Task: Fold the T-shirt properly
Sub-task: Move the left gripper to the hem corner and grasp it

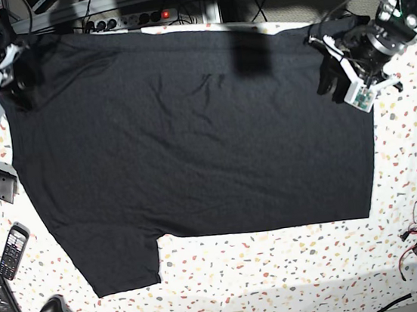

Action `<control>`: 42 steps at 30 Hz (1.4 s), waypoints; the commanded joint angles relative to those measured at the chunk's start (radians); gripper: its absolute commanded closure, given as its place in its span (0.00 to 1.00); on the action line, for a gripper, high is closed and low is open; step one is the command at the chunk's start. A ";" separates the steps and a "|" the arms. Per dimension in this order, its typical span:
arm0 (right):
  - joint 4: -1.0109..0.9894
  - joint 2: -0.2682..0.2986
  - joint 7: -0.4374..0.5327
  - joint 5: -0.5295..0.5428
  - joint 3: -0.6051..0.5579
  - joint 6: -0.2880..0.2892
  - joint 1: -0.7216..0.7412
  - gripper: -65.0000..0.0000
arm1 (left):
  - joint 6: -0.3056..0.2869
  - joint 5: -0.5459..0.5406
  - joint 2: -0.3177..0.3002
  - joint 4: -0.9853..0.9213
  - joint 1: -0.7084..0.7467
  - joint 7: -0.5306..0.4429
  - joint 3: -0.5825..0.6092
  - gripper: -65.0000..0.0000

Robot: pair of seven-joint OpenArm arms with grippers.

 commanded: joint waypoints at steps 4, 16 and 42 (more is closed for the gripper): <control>0.014 0.009 0.009 0.008 0.011 -0.016 0.086 0.81 | 0.053 -0.012 -0.010 0.015 -0.079 -0.008 -0.007 0.75; 0.013 -0.040 -0.021 0.005 0.011 -0.018 0.195 0.81 | 0.063 -0.090 -0.005 -0.451 -0.569 0.134 -0.004 0.72; 0.013 -0.043 -0.121 0.020 0.011 -0.021 0.205 0.81 | 0.120 0.086 0.002 -1.626 -1.176 -0.279 -0.004 0.72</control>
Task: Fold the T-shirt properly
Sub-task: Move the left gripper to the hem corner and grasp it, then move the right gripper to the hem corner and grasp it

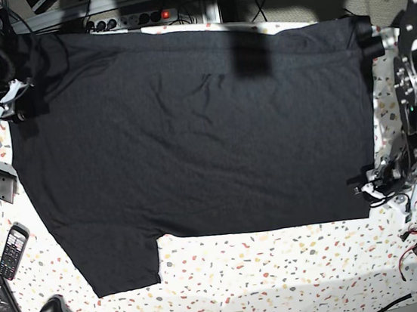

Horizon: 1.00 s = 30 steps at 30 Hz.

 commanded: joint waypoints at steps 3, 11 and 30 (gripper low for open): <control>0.014 0.019 0.016 0.038 0.010 0.002 0.005 0.81 | -0.016 -0.023 0.003 0.010 -0.030 0.010 0.000 0.72; 0.014 0.019 0.021 0.037 0.010 0.002 0.005 0.81 | -0.080 -0.084 0.034 0.011 -0.031 0.039 0.000 0.72; 0.014 0.019 0.160 -0.075 0.010 -0.019 0.056 0.77 | -0.080 -0.020 0.047 0.011 -0.003 -0.005 0.000 1.00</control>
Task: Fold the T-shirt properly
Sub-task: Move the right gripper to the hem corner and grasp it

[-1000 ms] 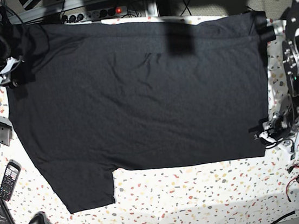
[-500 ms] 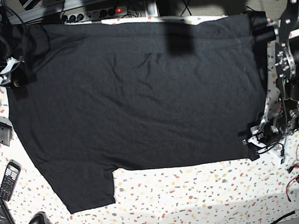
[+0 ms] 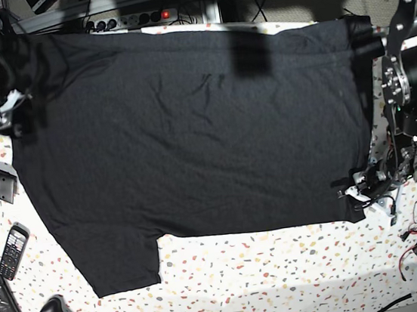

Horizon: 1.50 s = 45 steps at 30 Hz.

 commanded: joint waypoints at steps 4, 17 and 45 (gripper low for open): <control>-0.018 0.021 0.066 -0.013 0.002 -0.098 0.116 0.60 | 0.000 0.004 -0.003 0.011 -0.024 0.002 0.000 1.00; -0.452 0.066 0.026 -0.037 -0.233 -0.098 0.622 0.59 | 0.000 0.004 -0.003 0.011 -0.024 0.006 0.000 1.00; -1.583 0.045 0.202 -0.481 -0.632 -0.160 1.342 0.60 | 0.000 0.003 -0.003 0.011 -0.021 0.010 -0.001 1.00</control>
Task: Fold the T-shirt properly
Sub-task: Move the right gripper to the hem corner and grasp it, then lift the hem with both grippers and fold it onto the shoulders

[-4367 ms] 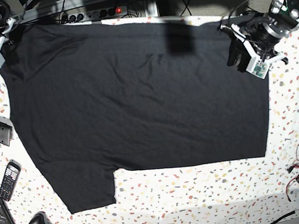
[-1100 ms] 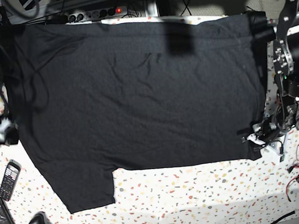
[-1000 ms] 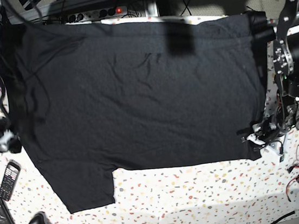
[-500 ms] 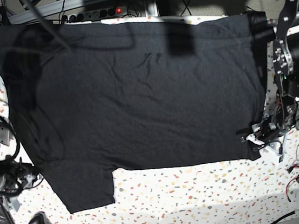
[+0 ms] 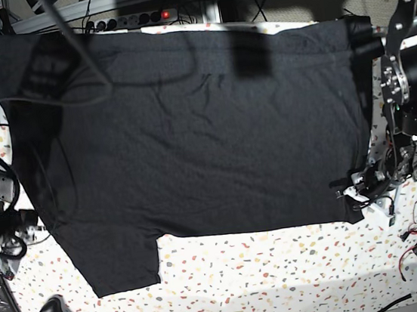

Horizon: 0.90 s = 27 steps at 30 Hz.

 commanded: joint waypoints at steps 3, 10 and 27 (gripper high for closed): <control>0.006 0.011 0.021 -0.001 0.003 0.000 0.019 0.60 | -0.001 0.004 -0.006 0.010 -0.024 0.006 -0.001 1.00; 0.006 0.000 0.055 -0.021 0.004 0.000 -0.044 0.60 | -0.001 0.003 -0.006 0.010 -0.024 0.006 -0.001 1.00; 0.034 -0.020 0.148 -0.025 0.004 0.023 -0.062 1.00 | -0.086 -0.027 -0.006 0.064 -0.009 -0.002 -0.001 1.00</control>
